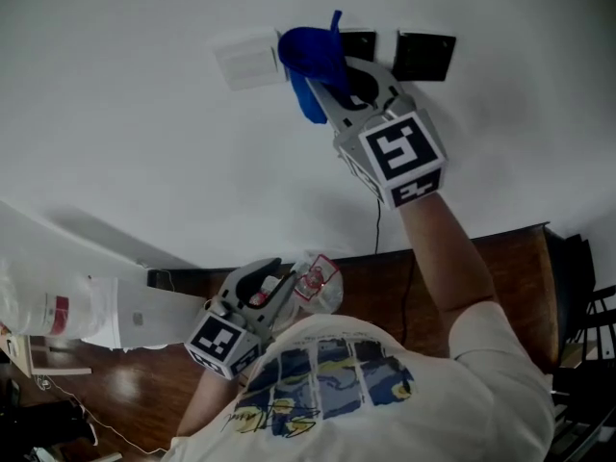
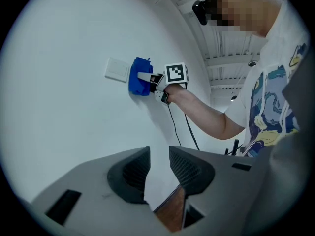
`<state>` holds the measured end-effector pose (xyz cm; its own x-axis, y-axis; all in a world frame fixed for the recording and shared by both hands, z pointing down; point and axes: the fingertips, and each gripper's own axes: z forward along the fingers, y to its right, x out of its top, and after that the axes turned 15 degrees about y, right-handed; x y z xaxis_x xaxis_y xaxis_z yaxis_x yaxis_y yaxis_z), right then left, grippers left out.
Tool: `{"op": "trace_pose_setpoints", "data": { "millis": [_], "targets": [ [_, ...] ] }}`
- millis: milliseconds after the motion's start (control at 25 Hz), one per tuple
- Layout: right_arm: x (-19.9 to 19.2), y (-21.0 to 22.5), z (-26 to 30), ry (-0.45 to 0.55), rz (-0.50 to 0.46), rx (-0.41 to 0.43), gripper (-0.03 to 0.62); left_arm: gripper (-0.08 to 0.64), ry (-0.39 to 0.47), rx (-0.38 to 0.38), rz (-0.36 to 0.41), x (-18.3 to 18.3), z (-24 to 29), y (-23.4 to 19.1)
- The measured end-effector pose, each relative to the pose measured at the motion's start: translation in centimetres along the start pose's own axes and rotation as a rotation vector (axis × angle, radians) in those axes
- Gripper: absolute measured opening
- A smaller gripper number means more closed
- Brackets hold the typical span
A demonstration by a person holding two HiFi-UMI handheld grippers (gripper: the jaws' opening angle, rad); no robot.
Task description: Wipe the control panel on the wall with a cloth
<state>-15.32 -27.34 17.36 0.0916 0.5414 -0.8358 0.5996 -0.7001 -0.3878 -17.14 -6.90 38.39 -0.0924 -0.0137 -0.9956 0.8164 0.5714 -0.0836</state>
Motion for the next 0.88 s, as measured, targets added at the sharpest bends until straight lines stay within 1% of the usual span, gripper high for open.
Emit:
{"op": "trace_pose_setpoints", "data": {
  "millis": [120,280,560,880],
  "targets": [
    [0.2,0.2,0.0,-0.002,-0.005,-0.013,0.077,0.107,-0.009,0.019,-0.014,-0.3,-1.3,-1.0],
    [0.4,2.1,-2.1,-0.009,-0.037,-0.063,0.077,0.107,-0.027,0.001,0.009,-0.7,-1.5,-1.5],
    [0.2,9.1,-8.2,-0.079,-0.109,-0.184,0.077,0.107,-0.014,-0.046,0.007,-0.6,1.4,0.2],
    [-0.2,16.9,-14.6,-0.094,-0.104,-0.308,0.077,0.107,-0.028,-0.086,0.007,-1.1,5.7,3.5]
  ]
}}
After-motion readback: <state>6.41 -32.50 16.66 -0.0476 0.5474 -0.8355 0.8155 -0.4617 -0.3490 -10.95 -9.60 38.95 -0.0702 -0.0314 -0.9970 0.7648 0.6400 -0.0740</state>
